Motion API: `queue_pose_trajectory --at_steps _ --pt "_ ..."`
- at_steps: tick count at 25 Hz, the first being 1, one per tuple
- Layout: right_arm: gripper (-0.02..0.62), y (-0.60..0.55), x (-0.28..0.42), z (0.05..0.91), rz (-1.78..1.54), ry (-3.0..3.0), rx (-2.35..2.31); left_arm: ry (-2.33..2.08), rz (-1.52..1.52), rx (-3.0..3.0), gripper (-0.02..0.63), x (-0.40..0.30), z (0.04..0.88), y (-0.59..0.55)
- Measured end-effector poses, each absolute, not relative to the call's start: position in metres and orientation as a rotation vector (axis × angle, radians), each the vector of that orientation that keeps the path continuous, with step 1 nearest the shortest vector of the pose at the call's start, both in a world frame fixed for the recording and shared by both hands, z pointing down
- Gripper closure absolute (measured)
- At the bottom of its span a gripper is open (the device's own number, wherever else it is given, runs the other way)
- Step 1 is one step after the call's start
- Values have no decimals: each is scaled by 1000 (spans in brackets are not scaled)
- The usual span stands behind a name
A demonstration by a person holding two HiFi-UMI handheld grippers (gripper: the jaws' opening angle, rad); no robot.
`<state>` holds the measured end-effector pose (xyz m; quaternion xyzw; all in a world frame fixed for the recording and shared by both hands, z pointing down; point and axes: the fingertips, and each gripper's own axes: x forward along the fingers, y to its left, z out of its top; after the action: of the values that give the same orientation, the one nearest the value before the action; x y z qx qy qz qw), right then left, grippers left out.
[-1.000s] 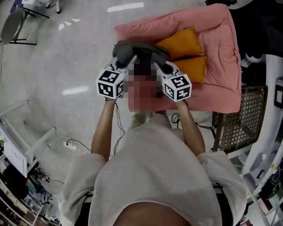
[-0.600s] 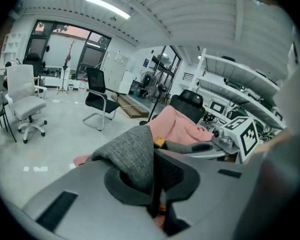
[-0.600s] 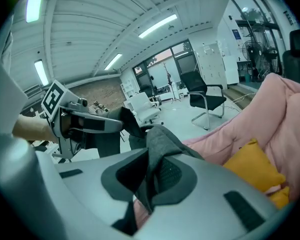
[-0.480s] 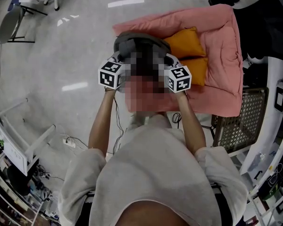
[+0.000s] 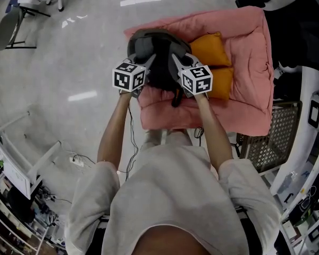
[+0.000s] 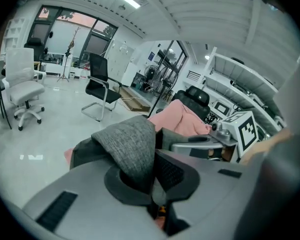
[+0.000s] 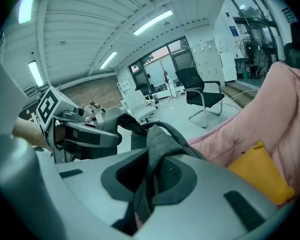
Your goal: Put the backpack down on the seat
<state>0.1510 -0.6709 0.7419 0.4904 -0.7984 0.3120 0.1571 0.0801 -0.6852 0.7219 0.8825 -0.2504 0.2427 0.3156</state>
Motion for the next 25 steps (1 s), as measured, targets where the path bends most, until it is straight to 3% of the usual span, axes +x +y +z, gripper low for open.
queue_pose_trajectory --at_steps 25 --pt "553 -707 164 790 923 -2220 1388 -671 728 2261 574 97 784 -711"
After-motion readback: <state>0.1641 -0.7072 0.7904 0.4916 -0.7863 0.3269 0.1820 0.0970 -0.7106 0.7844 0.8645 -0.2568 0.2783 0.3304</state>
